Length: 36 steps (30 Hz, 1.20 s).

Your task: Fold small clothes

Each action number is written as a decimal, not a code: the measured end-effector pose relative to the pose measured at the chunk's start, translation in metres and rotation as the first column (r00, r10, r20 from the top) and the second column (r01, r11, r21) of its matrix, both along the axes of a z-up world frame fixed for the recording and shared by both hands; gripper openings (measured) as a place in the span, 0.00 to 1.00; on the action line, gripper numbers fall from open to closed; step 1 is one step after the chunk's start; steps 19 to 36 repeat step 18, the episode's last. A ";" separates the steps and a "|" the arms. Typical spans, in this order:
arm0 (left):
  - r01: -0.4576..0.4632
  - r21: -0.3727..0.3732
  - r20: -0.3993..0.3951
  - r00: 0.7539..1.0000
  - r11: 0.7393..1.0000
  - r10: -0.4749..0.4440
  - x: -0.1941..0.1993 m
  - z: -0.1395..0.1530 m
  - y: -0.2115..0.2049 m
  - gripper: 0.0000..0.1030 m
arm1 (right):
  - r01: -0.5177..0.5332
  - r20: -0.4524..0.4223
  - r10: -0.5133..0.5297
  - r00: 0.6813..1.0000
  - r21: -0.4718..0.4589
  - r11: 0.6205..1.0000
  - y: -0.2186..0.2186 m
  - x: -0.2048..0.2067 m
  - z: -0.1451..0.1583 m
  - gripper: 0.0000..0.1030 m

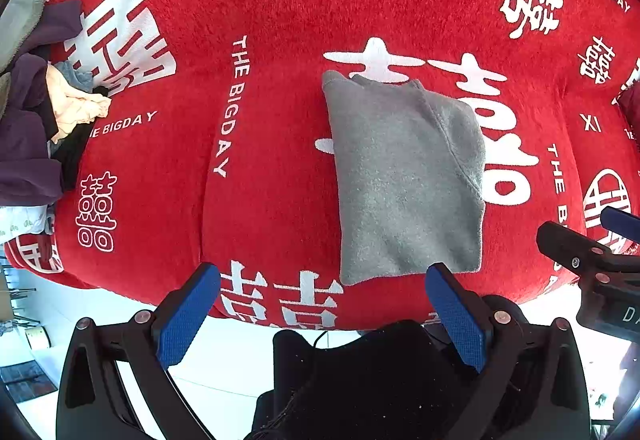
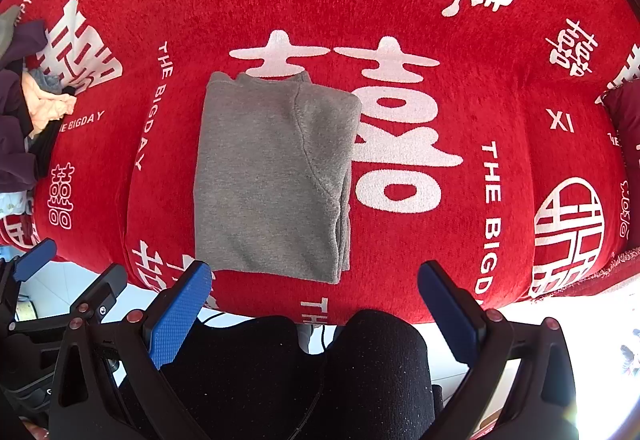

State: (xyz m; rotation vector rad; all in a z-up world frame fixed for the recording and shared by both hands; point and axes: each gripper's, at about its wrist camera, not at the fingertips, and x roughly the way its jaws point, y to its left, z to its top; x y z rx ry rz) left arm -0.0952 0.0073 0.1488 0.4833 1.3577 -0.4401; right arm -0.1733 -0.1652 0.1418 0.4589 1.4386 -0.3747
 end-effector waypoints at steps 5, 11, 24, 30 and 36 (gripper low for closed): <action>-0.001 -0.001 0.000 1.000 1.000 0.001 -0.001 -0.001 -0.001 0.99 | 0.000 0.001 0.000 1.000 -0.001 1.000 0.000 0.000 0.001 1.00; -0.004 -0.003 0.001 1.000 1.000 0.004 -0.001 -0.001 0.000 0.99 | -0.001 0.000 0.001 1.000 -0.001 1.000 -0.001 0.000 0.000 1.00; 0.000 -0.011 0.040 0.999 1.000 0.001 0.003 0.003 0.004 0.99 | 0.005 -0.004 -0.005 1.000 -0.003 1.000 -0.003 -0.001 0.001 1.00; 0.000 -0.011 0.040 0.999 1.000 0.001 0.003 0.003 0.004 0.99 | 0.005 -0.004 -0.005 1.000 -0.003 1.000 -0.003 -0.001 0.001 1.00; 0.000 -0.011 0.040 0.999 1.000 0.001 0.003 0.003 0.004 0.99 | 0.005 -0.004 -0.005 1.000 -0.003 1.000 -0.003 -0.001 0.001 1.00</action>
